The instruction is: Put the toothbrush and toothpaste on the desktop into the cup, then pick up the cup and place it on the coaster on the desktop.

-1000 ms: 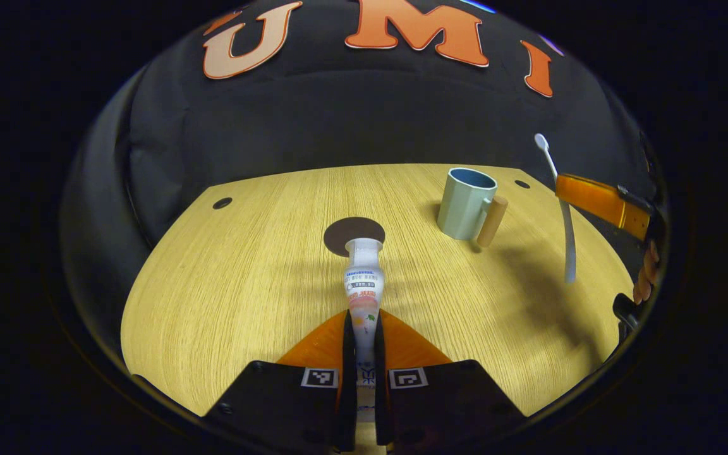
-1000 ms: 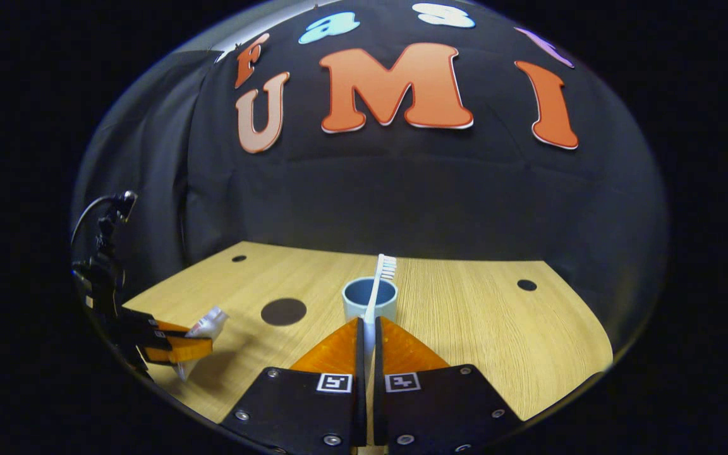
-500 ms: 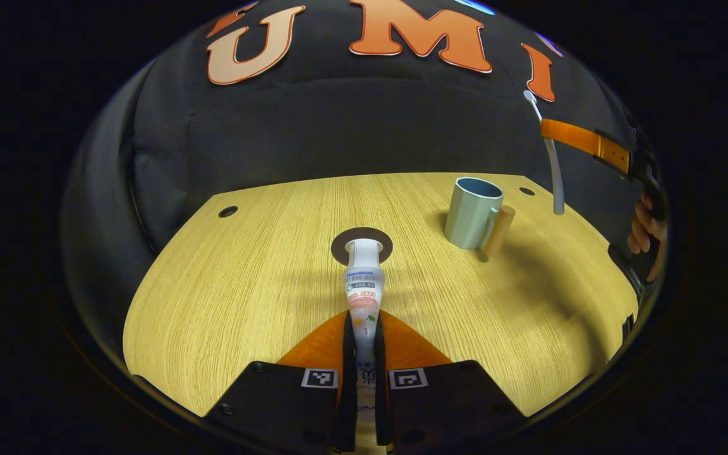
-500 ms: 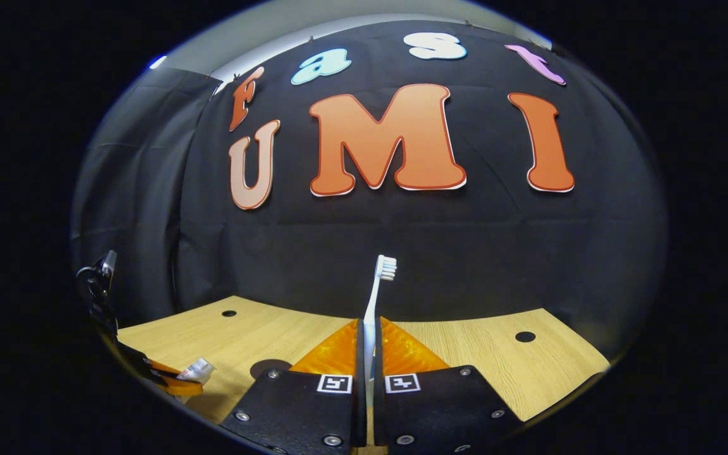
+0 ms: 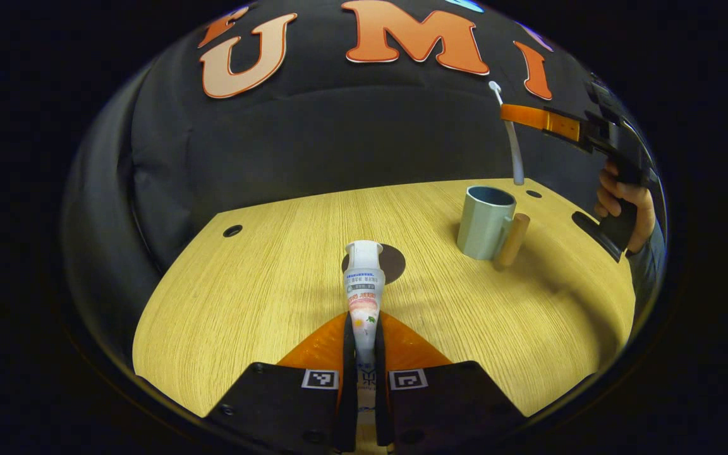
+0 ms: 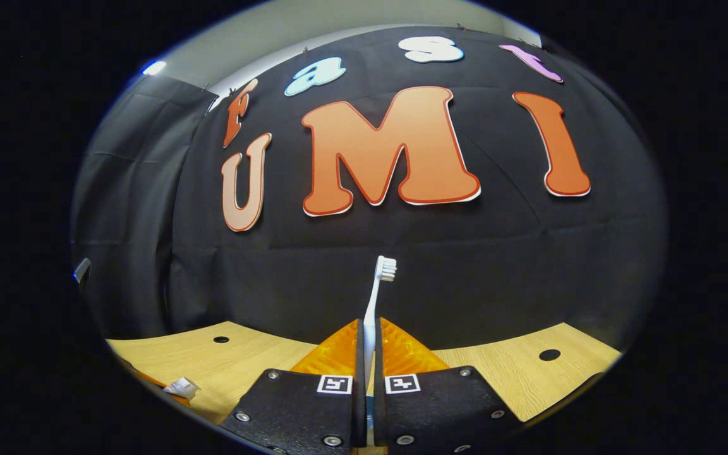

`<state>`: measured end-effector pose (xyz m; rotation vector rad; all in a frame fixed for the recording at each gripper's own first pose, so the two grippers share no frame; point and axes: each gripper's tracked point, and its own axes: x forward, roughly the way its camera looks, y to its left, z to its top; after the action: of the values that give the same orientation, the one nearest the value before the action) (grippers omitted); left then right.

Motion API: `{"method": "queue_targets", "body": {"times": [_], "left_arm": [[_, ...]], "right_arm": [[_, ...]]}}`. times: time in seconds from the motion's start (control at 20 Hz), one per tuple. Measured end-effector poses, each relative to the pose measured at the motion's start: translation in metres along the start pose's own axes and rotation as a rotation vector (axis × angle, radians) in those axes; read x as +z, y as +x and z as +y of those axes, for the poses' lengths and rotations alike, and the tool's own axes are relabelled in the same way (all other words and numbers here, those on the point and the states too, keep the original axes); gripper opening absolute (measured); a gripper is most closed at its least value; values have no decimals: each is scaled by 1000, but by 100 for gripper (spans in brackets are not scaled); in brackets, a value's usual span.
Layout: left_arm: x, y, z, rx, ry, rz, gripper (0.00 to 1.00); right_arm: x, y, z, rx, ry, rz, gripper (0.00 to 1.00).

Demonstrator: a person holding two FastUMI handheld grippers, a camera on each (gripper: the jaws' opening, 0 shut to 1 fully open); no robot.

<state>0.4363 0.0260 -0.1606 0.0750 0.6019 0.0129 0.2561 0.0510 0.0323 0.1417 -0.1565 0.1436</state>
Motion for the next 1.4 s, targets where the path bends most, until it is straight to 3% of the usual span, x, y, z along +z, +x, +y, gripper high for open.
{"method": "queue_targets", "body": {"times": [0.45,0.85,1.4], "left_arm": [[18,7,-10,-22,-3,-39,15],[85,-1,-30,-15,-22,-239,15],[172,-3,-70,-36,-139,-479,15]], "right_arm": [[-59,21,-14,-19,-35,92,5],[-102,13,-20,-30,-22,223,6],[-110,-37,-49,-44,31,340,18]]}}
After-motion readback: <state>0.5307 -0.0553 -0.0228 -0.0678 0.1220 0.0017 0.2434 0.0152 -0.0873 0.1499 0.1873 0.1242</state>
